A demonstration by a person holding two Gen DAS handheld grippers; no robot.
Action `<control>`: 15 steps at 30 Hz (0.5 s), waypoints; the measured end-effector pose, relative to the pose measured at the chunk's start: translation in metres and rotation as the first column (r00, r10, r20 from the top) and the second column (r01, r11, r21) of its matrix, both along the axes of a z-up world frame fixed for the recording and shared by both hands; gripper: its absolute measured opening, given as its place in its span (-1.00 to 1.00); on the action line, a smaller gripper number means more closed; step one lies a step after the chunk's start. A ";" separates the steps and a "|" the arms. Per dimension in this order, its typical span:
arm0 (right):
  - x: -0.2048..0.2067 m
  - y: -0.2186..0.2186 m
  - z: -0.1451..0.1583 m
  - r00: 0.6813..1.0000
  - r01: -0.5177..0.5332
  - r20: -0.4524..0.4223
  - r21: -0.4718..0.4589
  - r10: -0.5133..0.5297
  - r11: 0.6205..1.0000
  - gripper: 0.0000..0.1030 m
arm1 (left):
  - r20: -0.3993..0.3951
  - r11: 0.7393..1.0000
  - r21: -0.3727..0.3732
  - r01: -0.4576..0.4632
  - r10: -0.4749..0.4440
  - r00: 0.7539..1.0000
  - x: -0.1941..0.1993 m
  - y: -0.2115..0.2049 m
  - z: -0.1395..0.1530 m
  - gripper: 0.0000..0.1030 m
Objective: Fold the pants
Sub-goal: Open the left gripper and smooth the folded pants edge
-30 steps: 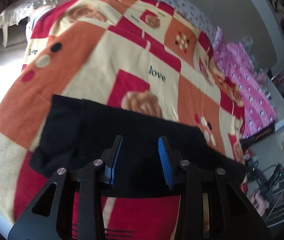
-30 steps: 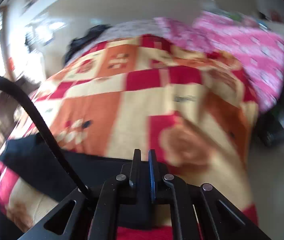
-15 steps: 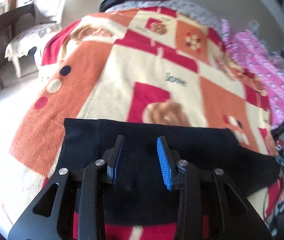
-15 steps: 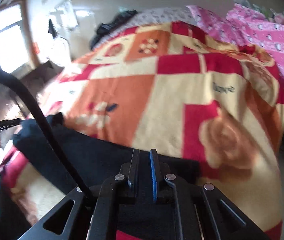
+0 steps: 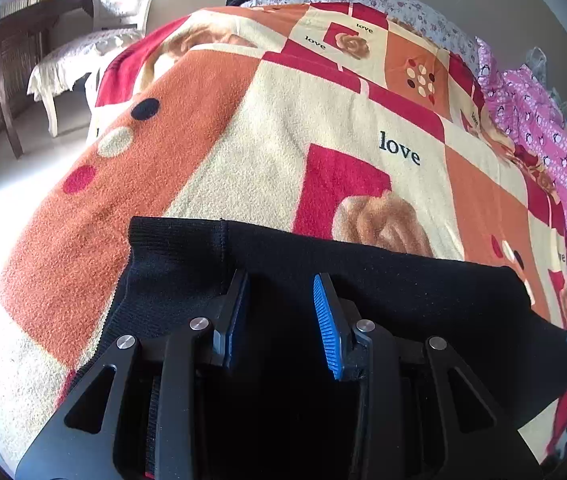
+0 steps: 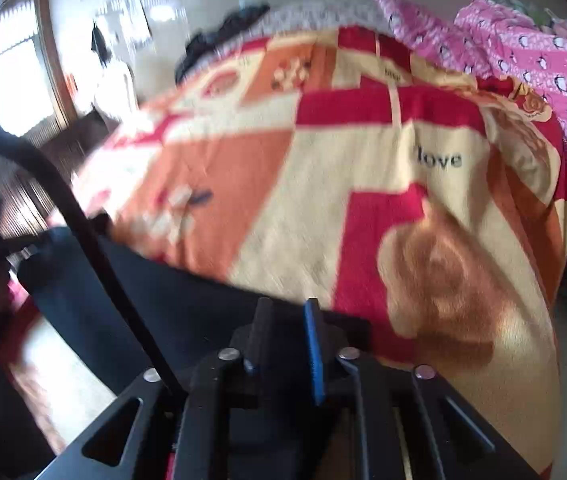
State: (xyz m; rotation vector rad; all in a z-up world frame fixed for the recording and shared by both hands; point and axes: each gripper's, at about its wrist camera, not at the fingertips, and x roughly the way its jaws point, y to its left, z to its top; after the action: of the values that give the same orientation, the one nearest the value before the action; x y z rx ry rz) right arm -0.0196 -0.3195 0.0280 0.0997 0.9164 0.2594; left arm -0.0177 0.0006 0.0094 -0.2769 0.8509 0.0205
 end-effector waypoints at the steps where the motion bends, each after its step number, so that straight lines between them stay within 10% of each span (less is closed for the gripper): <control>1: 0.002 -0.005 0.001 1.000 0.029 -0.010 0.005 -0.029 1.000 -0.70 | 0.002 1.000 -0.002 0.001 -0.001 1.000 0.002 0.002 0.000 -0.37; 6: -0.005 -0.028 0.020 0.983 0.164 0.068 0.054 -0.168 0.985 -0.68 | 0.022 0.997 -0.081 -0.002 0.004 1.000 0.000 0.014 -0.003 -0.37; 9: -0.004 -0.009 0.010 0.999 -0.033 -0.031 0.094 0.036 0.995 -0.65 | 0.026 0.996 -0.095 -0.003 0.005 1.000 -0.001 0.015 -0.002 -0.37; 11: -0.016 0.011 0.004 0.990 -0.140 0.009 -0.089 0.141 0.986 -0.65 | 0.026 0.996 -0.086 -0.003 0.006 1.000 -0.002 0.013 -0.001 -0.37; 15: -0.022 0.008 0.018 0.995 -0.084 0.049 -0.069 0.087 0.994 -0.60 | 0.026 0.998 -0.062 -0.004 0.006 1.000 -0.001 0.009 0.000 -0.37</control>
State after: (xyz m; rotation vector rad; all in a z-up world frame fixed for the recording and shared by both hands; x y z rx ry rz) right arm -0.0411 -0.3115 0.0461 -0.0083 0.8783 0.3093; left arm -0.0192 0.0098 0.0091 -0.3371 0.8255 -0.0052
